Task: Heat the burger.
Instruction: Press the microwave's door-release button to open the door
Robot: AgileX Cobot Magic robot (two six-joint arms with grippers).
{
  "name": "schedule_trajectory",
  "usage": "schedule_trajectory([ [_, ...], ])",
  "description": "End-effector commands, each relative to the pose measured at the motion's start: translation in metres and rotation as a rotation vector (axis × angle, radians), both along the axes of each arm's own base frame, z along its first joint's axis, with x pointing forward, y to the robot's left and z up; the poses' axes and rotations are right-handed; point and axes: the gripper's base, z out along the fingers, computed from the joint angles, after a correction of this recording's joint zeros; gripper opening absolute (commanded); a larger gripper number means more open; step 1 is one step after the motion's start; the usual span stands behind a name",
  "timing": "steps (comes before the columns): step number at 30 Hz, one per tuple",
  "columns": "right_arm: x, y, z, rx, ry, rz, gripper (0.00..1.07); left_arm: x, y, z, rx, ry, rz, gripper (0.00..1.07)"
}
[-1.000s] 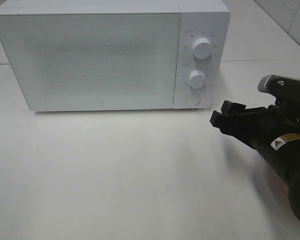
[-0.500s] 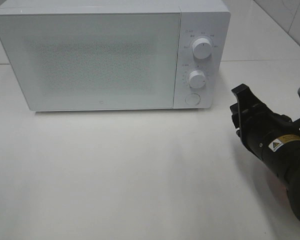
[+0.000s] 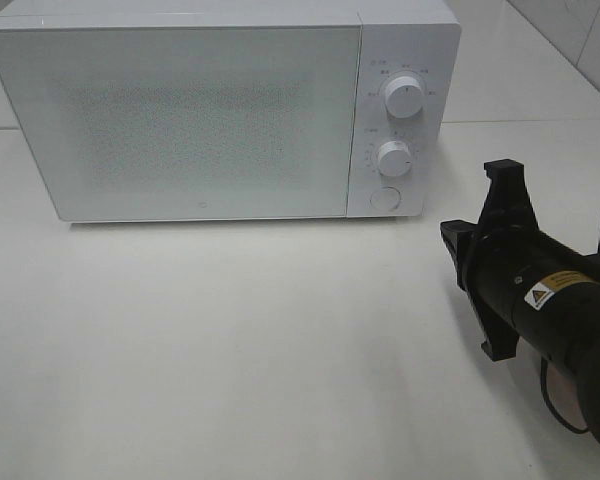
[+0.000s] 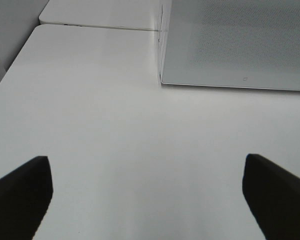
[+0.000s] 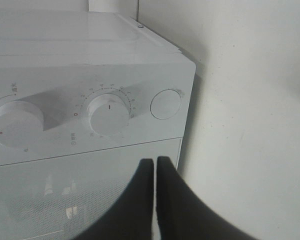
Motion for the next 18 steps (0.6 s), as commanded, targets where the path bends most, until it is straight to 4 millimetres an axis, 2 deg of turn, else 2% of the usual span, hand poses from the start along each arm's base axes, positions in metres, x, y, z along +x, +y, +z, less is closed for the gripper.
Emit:
schedule_trajectory([
  [1, 0.0, 0.003, -0.001, 0.002, 0.014, 0.013, 0.0, -0.004, 0.0, 0.0, -0.002, -0.031, -0.001, 0.98],
  [6, 0.007, 0.006, -0.001, 0.019, 0.033, -0.02, 0.0, -0.004, 0.0, 0.0, -0.002, -0.031, -0.001, 0.98],
  [11, 0.022, 0.018, -0.013, 0.018, 0.048, -0.046, 0.0, -0.004, 0.0, 0.0, -0.002, -0.031, -0.001, 0.98],
  [18, 0.035, 0.028, -0.018, 0.023, 0.045, -0.05, 0.0, -0.004, 0.0, 0.0, -0.002, -0.031, -0.001, 0.98],
])
